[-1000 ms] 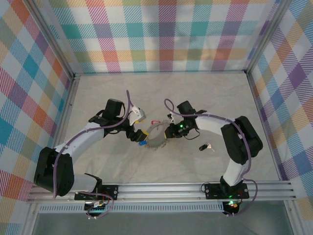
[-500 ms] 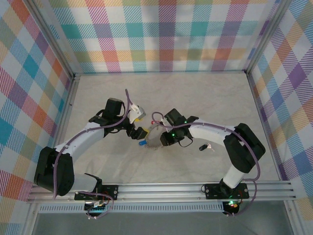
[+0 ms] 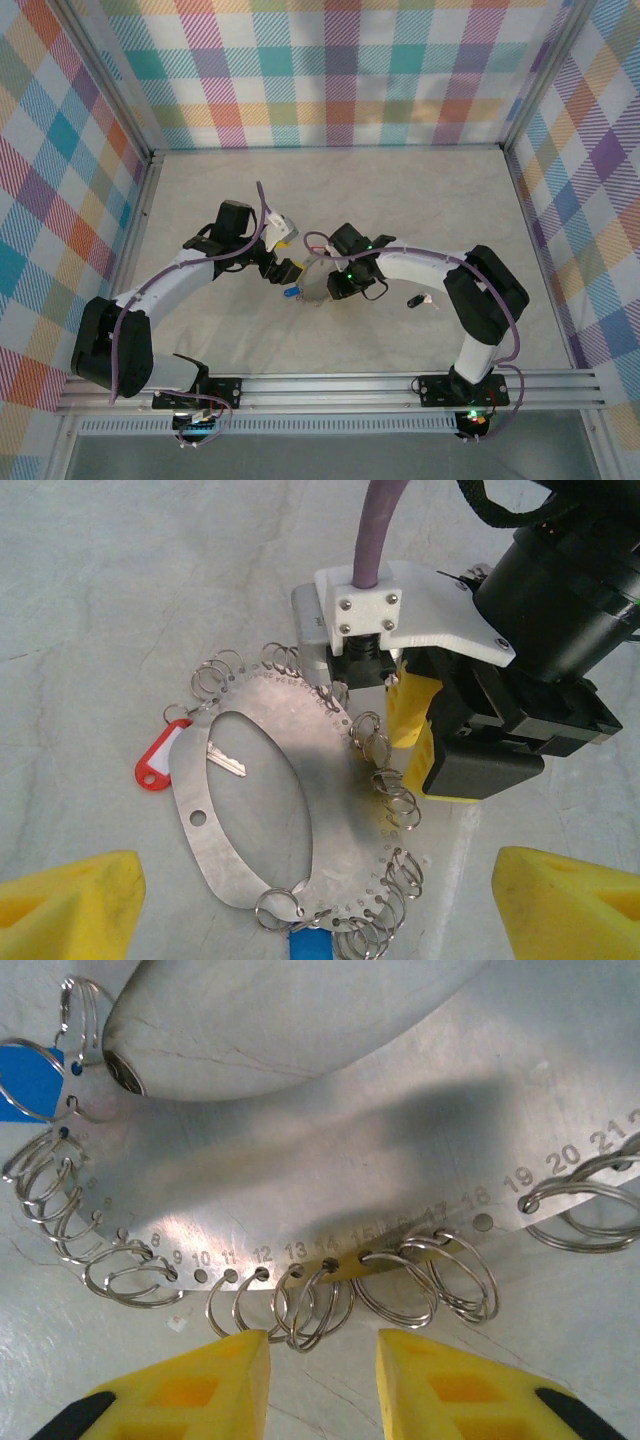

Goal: Put the keys on the keyring

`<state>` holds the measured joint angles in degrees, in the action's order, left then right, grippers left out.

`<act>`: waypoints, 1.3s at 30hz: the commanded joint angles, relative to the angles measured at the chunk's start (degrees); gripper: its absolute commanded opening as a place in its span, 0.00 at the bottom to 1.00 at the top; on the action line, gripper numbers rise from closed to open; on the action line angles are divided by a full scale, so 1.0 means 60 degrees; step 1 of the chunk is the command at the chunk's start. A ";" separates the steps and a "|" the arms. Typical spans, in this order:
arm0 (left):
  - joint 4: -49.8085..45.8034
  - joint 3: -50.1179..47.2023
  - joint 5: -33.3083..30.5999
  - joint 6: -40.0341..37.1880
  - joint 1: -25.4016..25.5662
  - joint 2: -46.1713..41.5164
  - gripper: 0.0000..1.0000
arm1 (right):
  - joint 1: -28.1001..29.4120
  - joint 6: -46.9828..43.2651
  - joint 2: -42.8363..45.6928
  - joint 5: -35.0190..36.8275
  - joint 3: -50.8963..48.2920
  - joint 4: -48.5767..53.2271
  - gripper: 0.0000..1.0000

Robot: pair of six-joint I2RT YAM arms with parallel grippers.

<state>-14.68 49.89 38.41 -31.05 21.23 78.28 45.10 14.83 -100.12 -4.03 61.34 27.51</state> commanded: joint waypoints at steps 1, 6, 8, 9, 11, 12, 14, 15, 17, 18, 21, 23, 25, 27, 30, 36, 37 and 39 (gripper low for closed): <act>0.0106 -0.0098 0.0079 0.0033 -0.0067 0.0026 0.90 | 0.0097 0.0262 -0.0255 0.0045 0.0277 0.0235 0.34; 0.0074 -0.0096 0.0105 0.0030 -0.0067 0.0038 0.90 | 0.0100 0.0344 -0.0422 0.0176 0.0399 0.0309 0.32; 0.0049 -0.0092 0.0098 0.0014 -0.0067 0.0022 0.90 | 0.0100 0.0351 -0.0440 0.0131 0.0425 0.0341 0.32; 0.0054 -0.0083 0.0113 0.0008 -0.0055 0.0032 0.90 | 0.0100 0.0370 -0.0460 0.0137 0.0457 0.0363 0.32; 0.0037 -0.0094 0.0116 0.0004 -0.0063 0.0045 0.90 | 0.0113 0.0410 -0.0507 0.0180 0.0533 0.0445 0.32; 0.0032 -0.0091 0.0121 0.0011 -0.0058 0.0049 0.90 | 0.0118 0.0414 -0.0548 0.0231 0.0570 0.0468 0.32; 0.0018 -0.0080 0.0154 0.0010 -0.0067 0.0088 0.90 | 0.0166 0.0443 -0.0595 0.0354 0.0641 0.0563 0.30; 0.0022 -0.0082 0.0174 0.0004 -0.0059 0.0079 0.90 | 0.0181 0.0443 -0.0613 0.0406 0.0660 0.0588 0.29; 0.0009 -0.0081 0.0188 0.0005 -0.0067 0.0086 0.90 | 0.0177 0.0459 -0.0617 0.0477 0.0674 0.0586 0.23; -0.0007 -0.0079 0.0188 -0.0009 -0.0066 0.0089 0.90 | 0.0187 0.0458 -0.0622 0.0494 0.0675 0.0588 0.22; -0.0051 -0.0079 0.0196 -0.0037 -0.0067 0.0089 0.90 | 0.0184 0.0446 -0.0614 0.0551 0.0715 0.0616 0.20; -0.0058 -0.0070 0.0214 -0.0044 -0.0065 0.0112 0.90 | 0.0187 0.0437 -0.0642 0.0569 0.0733 0.0666 0.20; -0.0069 -0.0064 0.0226 -0.0047 -0.0065 0.0135 0.90 | 0.0185 0.0444 -0.0660 0.0534 0.0733 0.0646 0.20; -0.0072 -0.0063 0.0247 -0.0055 -0.0067 0.0138 0.90 | 0.0188 0.0458 -0.0658 0.0467 0.0705 0.0621 0.21; -0.0084 -0.0051 0.0253 -0.0053 -0.0060 0.0152 0.90 | 0.0194 0.0484 -0.0658 0.0416 0.0678 0.0598 0.21; -0.0132 -0.0032 0.0293 -0.0070 -0.0067 0.0166 0.90 | 0.0203 0.0527 -0.0778 0.0181 0.0690 0.0557 0.21; -0.0128 -0.0032 0.0298 -0.0067 -0.0067 0.0167 0.90 | 0.0201 0.0553 -0.0800 0.0139 0.0690 0.0543 0.21; -0.0126 -0.0019 0.0297 -0.0070 -0.0058 0.0177 0.90 | 0.0201 0.0575 -0.0821 0.0095 0.0675 0.0499 0.21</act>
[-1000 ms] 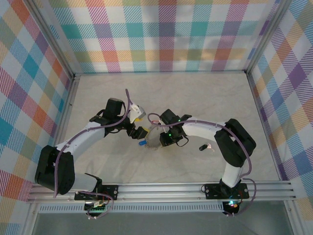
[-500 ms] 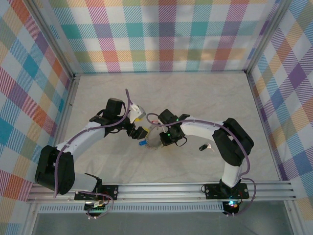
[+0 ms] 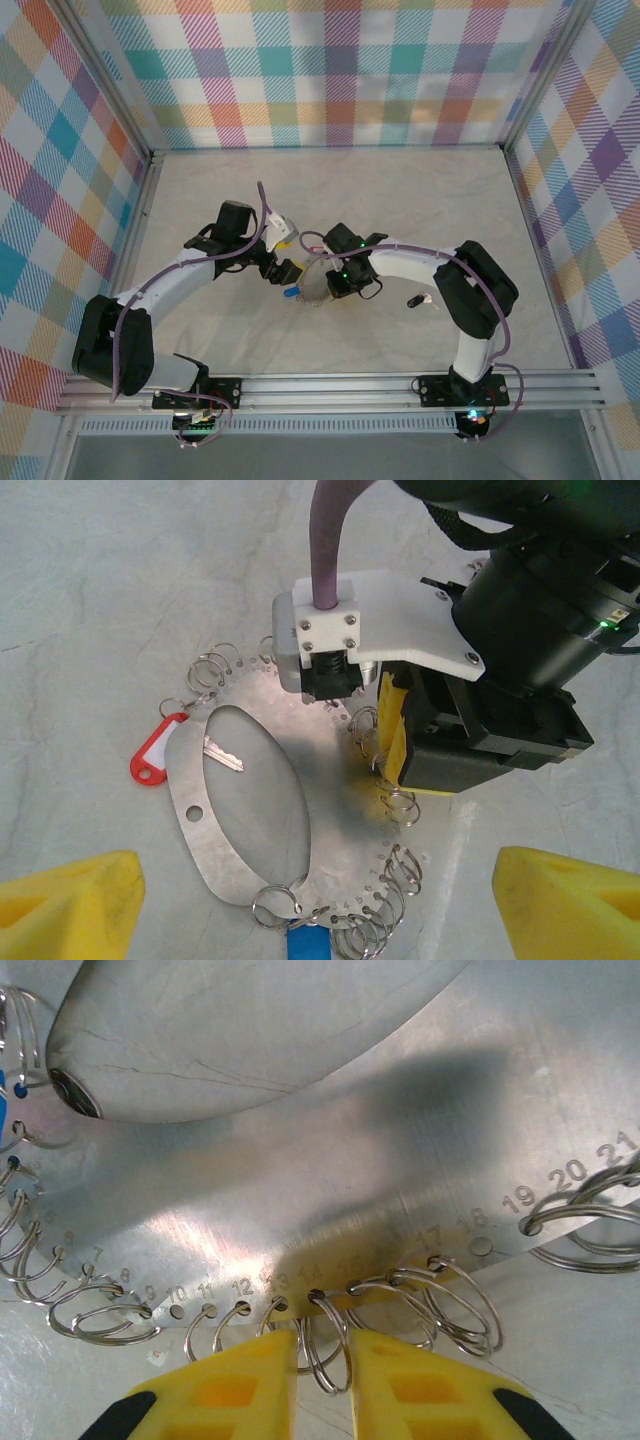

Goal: Put the keys on the keyring

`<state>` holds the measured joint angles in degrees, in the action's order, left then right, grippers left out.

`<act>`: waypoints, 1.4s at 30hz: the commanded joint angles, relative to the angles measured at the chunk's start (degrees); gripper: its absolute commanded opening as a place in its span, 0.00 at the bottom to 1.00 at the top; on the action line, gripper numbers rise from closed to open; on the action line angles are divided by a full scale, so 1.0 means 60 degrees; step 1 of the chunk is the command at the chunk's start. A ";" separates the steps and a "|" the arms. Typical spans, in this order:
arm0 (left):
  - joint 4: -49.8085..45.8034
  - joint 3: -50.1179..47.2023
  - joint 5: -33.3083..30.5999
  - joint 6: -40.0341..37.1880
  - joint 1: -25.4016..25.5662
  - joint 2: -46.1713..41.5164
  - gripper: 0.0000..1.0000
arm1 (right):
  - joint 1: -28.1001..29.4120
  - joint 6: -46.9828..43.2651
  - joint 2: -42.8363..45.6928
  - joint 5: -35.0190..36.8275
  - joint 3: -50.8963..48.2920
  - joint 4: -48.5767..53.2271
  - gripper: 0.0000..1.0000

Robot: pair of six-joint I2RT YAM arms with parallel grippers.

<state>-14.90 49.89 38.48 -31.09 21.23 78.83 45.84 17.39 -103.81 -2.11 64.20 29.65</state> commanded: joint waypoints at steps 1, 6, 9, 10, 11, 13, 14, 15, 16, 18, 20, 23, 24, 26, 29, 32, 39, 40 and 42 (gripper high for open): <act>-0.0092 -0.0020 0.0296 -0.0054 -0.0065 0.0075 0.90 | 0.0079 0.0156 -0.0211 -0.0234 0.0183 0.0142 0.20; -0.0095 -0.0001 0.0310 -0.0059 -0.0062 0.0086 0.90 | 0.0079 0.0091 -0.0138 -0.0195 0.0169 0.0141 0.12; -0.0095 0.0043 0.0365 -0.0062 -0.0068 0.0070 0.90 | 0.0079 0.0018 -0.0019 -0.0190 0.0196 0.0175 0.09; -0.0092 0.0059 0.0381 -0.0062 -0.0063 0.0061 0.90 | 0.0078 -0.0022 0.0017 -0.0187 0.0198 0.0155 0.08; -0.0095 0.0062 0.0399 -0.0062 -0.0056 0.0051 0.90 | 0.0079 -0.0070 0.0066 -0.0177 0.0199 0.0173 0.06; -0.0086 0.0067 0.0471 -0.0115 -0.0056 0.0016 0.88 | 0.0079 -0.0189 0.0109 -0.0133 0.0226 0.0204 0.04; -0.0090 0.0072 0.0540 -0.0168 -0.0054 -0.0020 0.88 | 0.0072 -0.0287 0.0130 -0.0114 0.0227 0.0193 0.03; -0.0087 0.0059 0.0635 -0.0192 -0.0060 -0.0059 0.88 | 0.0072 -0.0434 0.0174 -0.0159 0.0193 0.0126 0.02; -0.0094 0.0043 0.0714 -0.0232 -0.0053 -0.0110 0.88 | 0.0079 -0.0616 0.0251 -0.0235 0.0120 0.0023 0.02; 0.0006 0.0020 0.0896 -0.0265 -0.0053 -0.0238 0.88 | 0.0079 -0.0986 0.0591 -0.0244 -0.0150 -0.0333 0.00; 0.0047 0.0015 0.1032 -0.0412 -0.0053 -0.0407 0.85 | 0.0077 -0.1358 0.1034 -0.0087 -0.0429 -0.0636 0.00; -0.0008 -0.0009 0.1849 -0.0975 -0.0056 -0.0717 0.77 | 0.0079 -0.2247 0.1888 -0.0007 -0.0988 -0.1270 0.00; -0.0010 -0.0010 0.2201 -0.1126 -0.0060 -0.0843 0.75 | 0.0075 -0.2647 0.2209 -0.0075 -0.1221 -0.1497 0.00; -0.0079 0.0092 0.2634 -0.1414 -0.0021 -0.1006 0.72 | 0.0079 -0.3699 0.2752 -0.0581 -0.1654 -0.1883 0.00; -0.0682 0.0196 0.2457 -0.2194 0.0211 -0.1208 0.71 | 0.0079 -0.5006 0.3653 -0.1008 -0.2400 -0.2644 0.00; -0.0674 0.0192 0.2273 -0.2428 0.0342 -0.1439 0.70 | 0.0076 -0.6275 0.4688 -0.1959 -0.3271 -0.3660 0.00; 0.0168 -0.0132 0.2088 -0.2278 0.0882 -0.1824 0.62 | 0.0078 -0.6967 0.5822 -0.2681 -0.3599 -0.3951 0.00; 0.0344 -0.0199 0.1999 -0.2199 0.0994 -0.1846 0.57 | 0.0081 -0.6978 0.5898 -0.2783 -0.3582 -0.3915 0.00; 0.0869 -0.0362 0.1768 -0.1866 0.1192 -0.1893 0.53 | 0.0078 -0.6982 0.6116 -0.3041 -0.3664 -0.4083 0.00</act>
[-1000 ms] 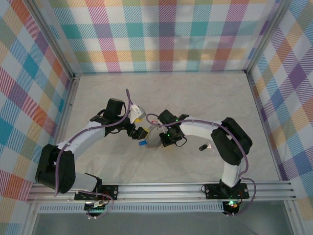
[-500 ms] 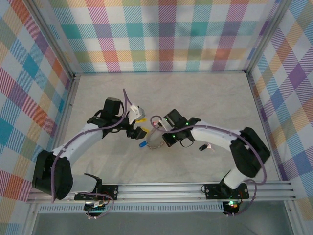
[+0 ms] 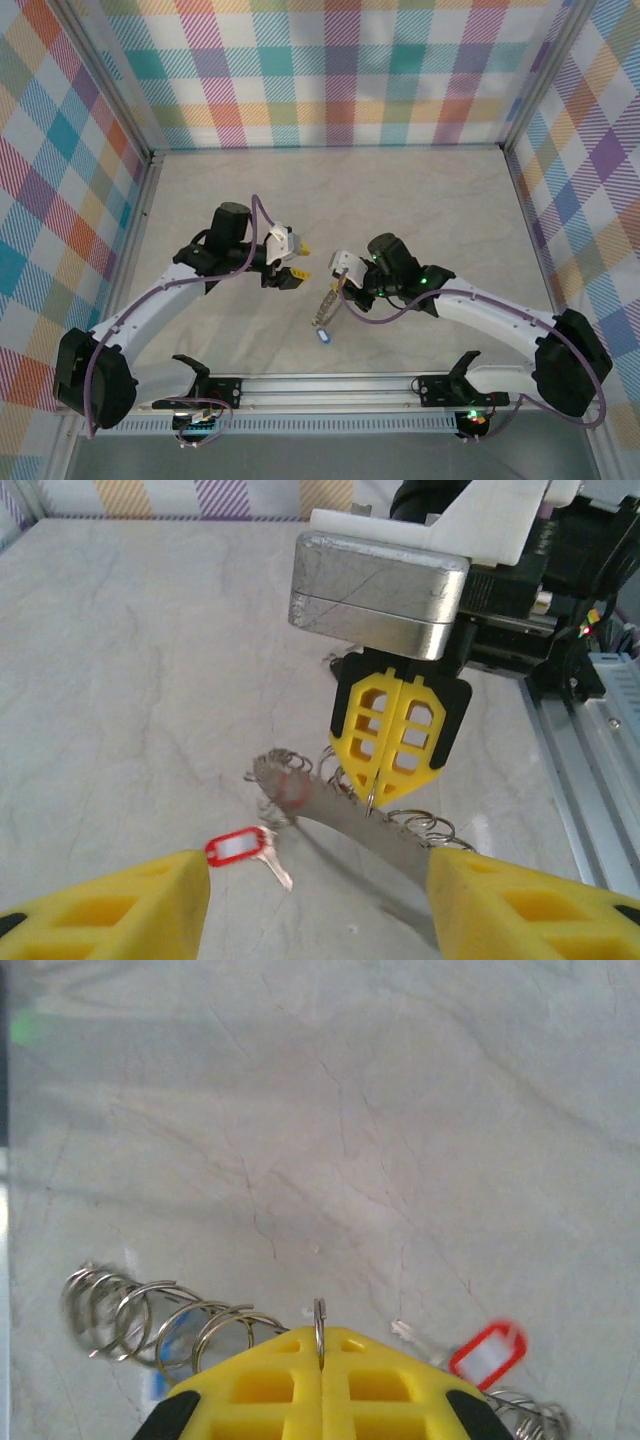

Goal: Put the keys on the keyring

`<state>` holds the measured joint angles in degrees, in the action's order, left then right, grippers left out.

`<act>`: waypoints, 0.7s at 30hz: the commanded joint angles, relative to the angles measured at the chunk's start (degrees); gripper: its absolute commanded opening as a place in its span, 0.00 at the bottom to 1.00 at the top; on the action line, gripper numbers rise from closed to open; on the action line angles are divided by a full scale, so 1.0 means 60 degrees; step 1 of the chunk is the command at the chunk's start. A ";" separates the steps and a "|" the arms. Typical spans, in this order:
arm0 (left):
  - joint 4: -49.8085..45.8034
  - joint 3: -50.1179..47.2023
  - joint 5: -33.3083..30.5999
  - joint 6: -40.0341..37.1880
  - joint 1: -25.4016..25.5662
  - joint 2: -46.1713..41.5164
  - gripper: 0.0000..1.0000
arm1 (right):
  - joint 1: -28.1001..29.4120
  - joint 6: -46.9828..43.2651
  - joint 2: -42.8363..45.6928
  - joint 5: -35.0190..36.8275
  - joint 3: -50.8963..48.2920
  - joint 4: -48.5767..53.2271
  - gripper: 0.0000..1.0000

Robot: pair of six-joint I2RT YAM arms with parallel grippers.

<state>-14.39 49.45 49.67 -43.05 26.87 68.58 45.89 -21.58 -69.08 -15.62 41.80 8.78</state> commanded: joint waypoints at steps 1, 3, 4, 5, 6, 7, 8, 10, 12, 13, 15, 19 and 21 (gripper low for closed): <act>0.1122 -0.0417 -0.0226 0.0298 0.0355 -0.0208 0.51 | 0.0070 -0.0492 0.0450 -0.0914 0.0016 -0.0737 0.00; 0.1534 -0.0603 -0.0466 0.0547 0.0541 -0.0253 0.51 | 0.0071 -0.0462 0.0632 -0.1007 -0.0066 -0.1011 0.00; 0.1563 -0.0625 -0.0487 0.0526 0.0627 -0.0240 0.51 | 0.0072 -0.0470 0.0705 -0.1054 -0.0067 -0.1089 0.00; 0.1537 -0.0638 -0.0500 0.0510 0.0669 -0.0224 0.51 | 0.0068 -0.0450 0.0753 -0.1058 -0.0039 -0.1139 0.00; 0.1503 -0.0649 -0.0483 0.0488 0.0705 -0.0215 0.51 | 0.0072 -0.0446 0.0803 -0.1067 -0.0031 -0.1197 0.00; 0.1478 -0.0675 -0.0473 0.0471 0.0746 -0.0209 0.51 | 0.0072 -0.0442 0.0841 -0.1098 -0.0016 -0.1241 0.00; 0.1453 -0.0704 -0.0461 0.0432 0.0763 -0.0225 0.51 | 0.0075 -0.0432 0.0862 -0.1152 0.0004 -0.1255 0.00; 0.1334 -0.0727 -0.0502 0.0342 0.0800 -0.0276 0.51 | 0.0072 -0.0390 0.0892 -0.1295 0.0035 -0.1325 0.00; 0.1255 -0.0697 -0.0495 0.0380 0.0824 -0.0322 0.44 | 0.0072 -0.0377 0.0906 -0.1336 0.0037 -0.1404 0.00; 0.1256 -0.0658 -0.0445 0.0446 0.0824 -0.0361 0.41 | 0.0072 -0.0344 0.0906 -0.1334 0.0021 -0.1472 0.00; 0.1194 -0.0597 -0.0271 0.0453 0.0838 -0.0440 0.41 | 0.0072 -0.0339 0.0871 -0.1323 0.0017 -0.1570 0.00; 0.0443 -0.0384 -0.0147 -0.0145 0.0868 -0.0295 0.40 | 0.0072 -0.0244 0.0791 -0.1316 0.0006 -0.1831 0.00; -0.0106 -0.0204 -0.0137 -0.0592 0.0861 -0.0124 0.40 | 0.0072 -0.0195 0.0740 -0.1283 0.0020 -0.1900 0.00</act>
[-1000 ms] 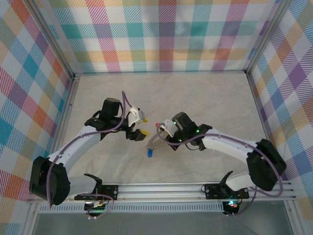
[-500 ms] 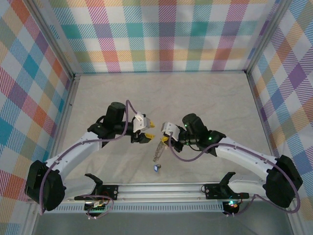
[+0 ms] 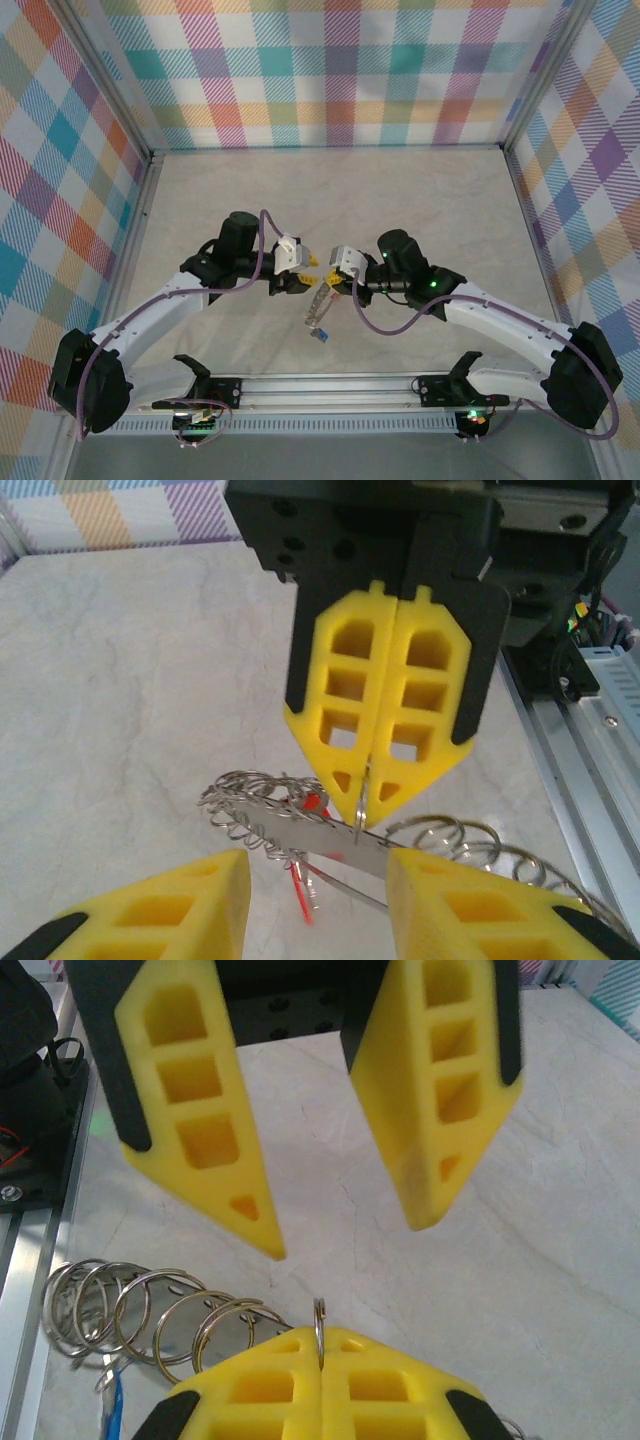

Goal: Put the keys on the keyring

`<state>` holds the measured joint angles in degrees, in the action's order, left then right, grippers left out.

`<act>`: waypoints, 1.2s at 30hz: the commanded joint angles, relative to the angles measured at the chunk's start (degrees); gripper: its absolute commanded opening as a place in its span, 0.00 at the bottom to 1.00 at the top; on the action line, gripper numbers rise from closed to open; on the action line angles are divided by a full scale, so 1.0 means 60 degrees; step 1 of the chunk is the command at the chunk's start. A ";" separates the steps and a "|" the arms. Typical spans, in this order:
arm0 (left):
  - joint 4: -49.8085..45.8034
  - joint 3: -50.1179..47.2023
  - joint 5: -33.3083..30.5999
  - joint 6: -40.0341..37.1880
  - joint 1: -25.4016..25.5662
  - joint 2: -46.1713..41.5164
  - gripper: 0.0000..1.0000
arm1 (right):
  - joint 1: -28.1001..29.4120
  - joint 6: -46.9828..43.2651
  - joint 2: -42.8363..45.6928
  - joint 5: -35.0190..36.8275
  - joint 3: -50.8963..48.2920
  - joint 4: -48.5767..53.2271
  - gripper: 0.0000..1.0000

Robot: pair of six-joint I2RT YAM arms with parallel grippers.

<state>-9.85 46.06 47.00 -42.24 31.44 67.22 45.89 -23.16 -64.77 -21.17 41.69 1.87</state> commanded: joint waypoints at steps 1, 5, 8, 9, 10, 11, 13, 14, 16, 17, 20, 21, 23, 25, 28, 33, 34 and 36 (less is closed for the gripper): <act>-0.0928 0.0440 0.0347 -0.0843 0.0106 0.0161 0.40 | 0.0072 0.0078 0.0013 -0.0350 0.0053 -0.0752 0.00; -0.1181 0.0591 0.0388 -0.0837 0.0121 0.0317 0.39 | 0.0073 0.0069 -0.0022 -0.0409 0.0101 -0.0740 0.00; -0.0711 0.0579 0.0505 -0.0601 0.0121 0.0290 0.39 | 0.0072 0.0130 -0.0109 -0.0477 0.0156 -0.0689 0.00; -0.0618 0.0594 0.0583 -0.0508 0.0121 0.0279 0.39 | 0.0075 0.0159 -0.0125 -0.0519 0.0163 -0.0709 0.00; -0.0531 0.0599 0.0670 -0.0400 0.0121 0.0267 0.38 | 0.0072 0.0171 -0.0133 -0.0542 0.0158 -0.0747 0.00; -0.0463 0.0617 0.0753 -0.0362 0.0121 0.0242 0.37 | 0.0072 0.0223 -0.0132 -0.0535 0.0159 -0.0801 0.00; -0.0411 0.0648 0.0824 -0.0343 0.0136 0.0213 0.35 | 0.0072 0.0252 -0.0132 -0.0573 0.0169 -0.0852 0.00; -0.0404 0.0657 0.0823 -0.0354 0.0136 0.0211 0.34 | 0.0071 0.0269 -0.0137 -0.0573 0.0178 -0.0875 0.00; -0.0423 0.0655 0.0837 -0.0412 0.0133 0.0216 0.32 | 0.0072 0.0288 -0.0120 -0.0588 0.0188 -0.0918 0.00; -0.0460 0.0649 0.0844 -0.0457 0.0136 0.0249 0.31 | 0.0075 0.0305 -0.0086 -0.0599 0.0173 -0.0968 0.00; -0.0505 0.0657 0.0807 -0.0490 0.0136 0.0310 0.26 | 0.0071 0.0343 -0.0059 -0.0679 0.0170 -0.0998 0.00; -0.0485 0.0655 0.0787 -0.0490 0.0136 0.0307 0.24 | 0.0073 0.0358 -0.0063 -0.0733 0.0170 -0.0991 0.00; -0.0461 0.0669 0.0784 -0.0475 0.0146 0.0297 0.24 | 0.0072 0.0405 -0.0059 -0.0798 0.0156 -0.1017 0.00; -0.0479 0.0736 0.0765 -0.0482 0.0150 0.0310 0.24 | 0.0072 0.0434 -0.0037 -0.0820 0.0127 -0.1044 0.00; -0.0579 0.0786 0.0711 -0.0573 0.0154 0.0354 0.21 | 0.0072 0.0454 -0.0001 -0.0868 0.0112 -0.1096 0.00; -0.0729 0.0818 0.0469 -0.0693 0.0209 0.0411 0.20 | 0.0073 0.0549 0.0031 -0.0960 0.0127 -0.1157 0.00; -0.0772 0.0832 0.0408 -0.0731 0.0209 0.0425 0.20 | 0.0072 0.0569 0.0050 -0.0969 0.0123 -0.1171 0.00; -0.0892 0.0839 0.0322 -0.0832 0.0238 0.0444 0.21 | 0.0073 0.0615 0.0047 -0.0978 0.0099 -0.1204 0.00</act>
<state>-13.54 49.04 49.39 -45.12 32.16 69.47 45.89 -20.38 -65.56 -24.34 41.69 -1.37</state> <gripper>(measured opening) 0.209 0.050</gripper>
